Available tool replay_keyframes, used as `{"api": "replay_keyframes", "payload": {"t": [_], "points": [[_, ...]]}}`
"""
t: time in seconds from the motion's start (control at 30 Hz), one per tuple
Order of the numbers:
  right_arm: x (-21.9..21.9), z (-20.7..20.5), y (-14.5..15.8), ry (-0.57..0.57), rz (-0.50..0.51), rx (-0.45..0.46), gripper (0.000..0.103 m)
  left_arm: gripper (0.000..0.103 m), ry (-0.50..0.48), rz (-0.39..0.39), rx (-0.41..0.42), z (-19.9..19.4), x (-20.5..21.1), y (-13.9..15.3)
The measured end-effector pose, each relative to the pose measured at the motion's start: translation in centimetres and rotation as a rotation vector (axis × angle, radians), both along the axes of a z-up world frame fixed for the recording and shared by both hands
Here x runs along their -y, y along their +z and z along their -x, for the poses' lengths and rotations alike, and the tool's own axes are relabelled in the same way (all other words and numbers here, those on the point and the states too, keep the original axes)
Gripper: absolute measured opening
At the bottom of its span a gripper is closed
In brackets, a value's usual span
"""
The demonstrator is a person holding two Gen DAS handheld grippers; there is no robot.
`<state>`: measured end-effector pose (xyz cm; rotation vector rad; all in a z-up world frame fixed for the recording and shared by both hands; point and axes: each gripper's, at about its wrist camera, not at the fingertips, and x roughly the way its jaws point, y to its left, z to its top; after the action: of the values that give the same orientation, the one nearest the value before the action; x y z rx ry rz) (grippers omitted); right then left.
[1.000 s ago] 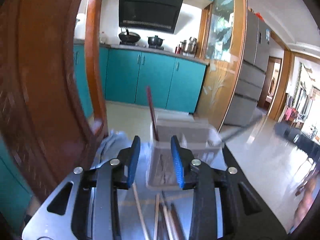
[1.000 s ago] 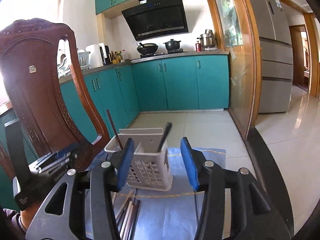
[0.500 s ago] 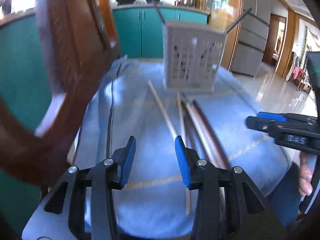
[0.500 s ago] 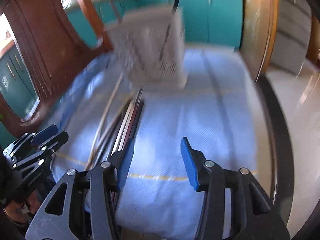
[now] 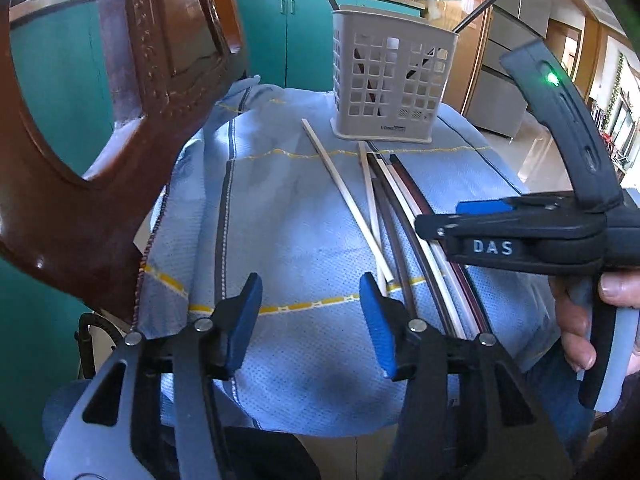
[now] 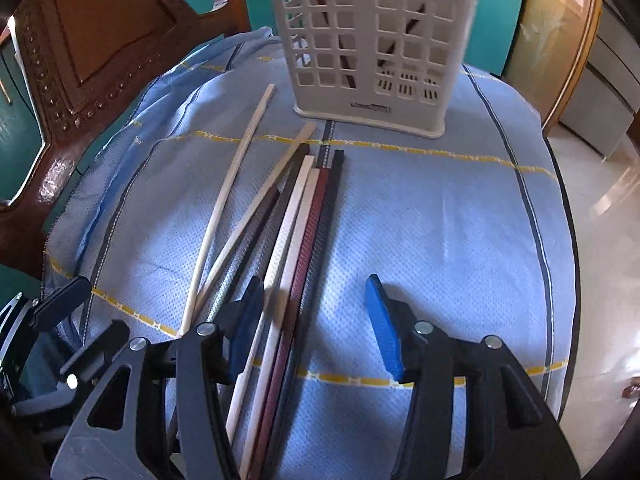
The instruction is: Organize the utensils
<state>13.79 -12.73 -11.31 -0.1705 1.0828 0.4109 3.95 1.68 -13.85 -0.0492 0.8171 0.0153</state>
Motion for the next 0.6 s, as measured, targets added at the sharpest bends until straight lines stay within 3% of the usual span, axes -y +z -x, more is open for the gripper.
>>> {"api": "replay_keyframes", "payload": {"t": [0.07,0.13,0.23,0.6], "points": [[-0.1,-0.2,0.1,-0.003,0.003,-0.003,0.051,0.052,-0.005,0.002,-0.005,-0.1,0.1,0.0],[0.0,-0.5,0.1,-0.001,-0.036,-0.029,0.037,0.053,-0.008,0.001,-0.010,-0.2,0.2,-0.1],[0.3,-0.6,0.2,-0.023,-0.047,-0.038,0.026,0.054,-0.010,0.005,-0.019,-0.2,0.4,-0.3],[1.4,-0.4,0.1,-0.044,-0.053,-0.049,0.025,0.056,-0.012,0.012,-0.032,0.0,0.5,-0.4]]}}
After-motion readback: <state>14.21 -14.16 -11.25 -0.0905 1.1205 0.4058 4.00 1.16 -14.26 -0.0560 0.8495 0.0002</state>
